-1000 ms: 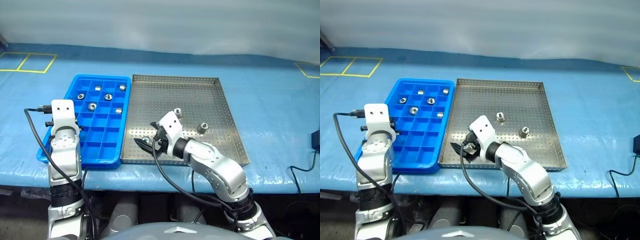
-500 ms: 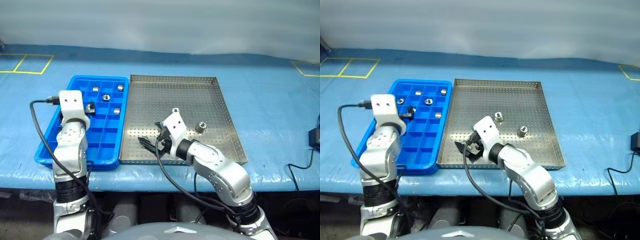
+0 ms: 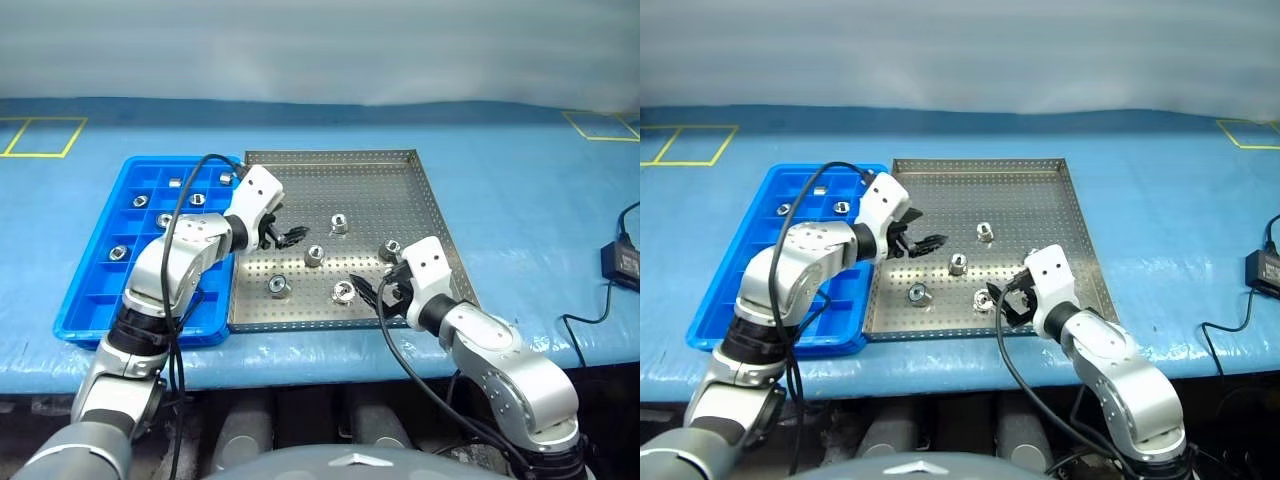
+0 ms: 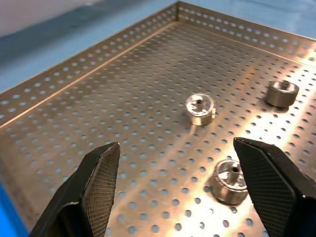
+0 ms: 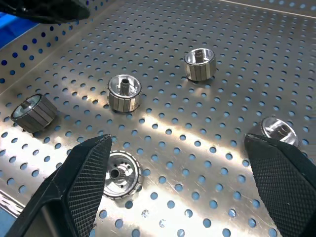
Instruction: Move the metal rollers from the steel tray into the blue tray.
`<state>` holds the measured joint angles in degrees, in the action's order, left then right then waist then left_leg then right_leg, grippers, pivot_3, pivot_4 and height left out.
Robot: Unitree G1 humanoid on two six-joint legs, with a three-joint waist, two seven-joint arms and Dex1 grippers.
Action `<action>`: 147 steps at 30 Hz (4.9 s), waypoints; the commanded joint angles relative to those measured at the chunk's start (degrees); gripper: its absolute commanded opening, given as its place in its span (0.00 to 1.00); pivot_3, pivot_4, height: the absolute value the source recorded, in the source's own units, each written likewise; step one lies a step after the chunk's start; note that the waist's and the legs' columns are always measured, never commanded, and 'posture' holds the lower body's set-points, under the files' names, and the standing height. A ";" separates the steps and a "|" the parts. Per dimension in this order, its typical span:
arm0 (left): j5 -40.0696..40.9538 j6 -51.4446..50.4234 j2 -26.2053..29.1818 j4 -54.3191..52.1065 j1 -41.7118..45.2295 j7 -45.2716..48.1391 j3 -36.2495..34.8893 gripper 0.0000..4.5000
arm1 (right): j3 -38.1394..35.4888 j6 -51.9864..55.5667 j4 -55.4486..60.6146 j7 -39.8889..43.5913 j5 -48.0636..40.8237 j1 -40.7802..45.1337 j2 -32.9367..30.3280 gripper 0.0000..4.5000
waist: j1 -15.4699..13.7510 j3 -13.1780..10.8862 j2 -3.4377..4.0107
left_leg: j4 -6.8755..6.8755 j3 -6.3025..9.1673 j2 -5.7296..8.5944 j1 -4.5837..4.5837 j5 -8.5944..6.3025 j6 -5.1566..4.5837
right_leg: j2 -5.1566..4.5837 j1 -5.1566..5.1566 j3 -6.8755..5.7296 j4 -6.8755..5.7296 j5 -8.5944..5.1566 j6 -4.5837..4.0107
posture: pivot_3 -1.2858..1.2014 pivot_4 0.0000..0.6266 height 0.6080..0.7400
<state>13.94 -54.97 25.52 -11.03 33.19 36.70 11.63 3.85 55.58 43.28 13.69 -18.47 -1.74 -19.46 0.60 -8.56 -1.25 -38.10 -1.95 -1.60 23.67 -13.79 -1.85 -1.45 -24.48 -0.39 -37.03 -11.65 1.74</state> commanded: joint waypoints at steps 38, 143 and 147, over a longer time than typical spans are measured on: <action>-5.20 -7.95 2.14 -17.95 -10.36 -9.20 -12.41 0.37 | 5.69 -1.81 -1.29 -0.53 0.05 5.56 3.31 1.00 | 1.37 -0.01 -0.02 | 0.04 -0.21 -0.02 -0.03 -0.03 -0.04 | 0.00 -0.09 0.33 0.04 0.09 0.16 | 0.53 0.24 1.00; -8.83 8.70 16.27 3.03 -0.40 24.66 20.28 0.99 | 4.72 -4.86 -0.91 -2.98 1.62 1.33 4.94 1.00 | 0.71 -0.03 -0.01 | -0.02 -0.18 0.02 -0.01 0.02 -0.02 | -0.02 -0.07 0.28 -0.01 -0.10 -0.15 | 0.50 0.24 1.00; -8.64 8.39 16.10 1.92 -1.14 24.59 19.93 0.99 | 4.85 -4.84 -1.01 -2.60 1.60 1.69 4.58 1.00 | 0.67 -0.02 0.00 | -0.02 -0.18 0.02 -0.03 0.02 -0.02 | -0.02 -0.06 0.28 -0.02 -0.10 -0.15 | 0.51 0.24 1.00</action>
<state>5.33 -46.00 41.80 -7.68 32.92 61.24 31.94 8.68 51.78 40.91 10.76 -16.79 -0.81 -14.87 1.27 -8.58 -1.26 -38.12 -2.13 -1.58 23.64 -13.77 -1.87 -1.47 -24.54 -0.10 -37.05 -11.76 1.59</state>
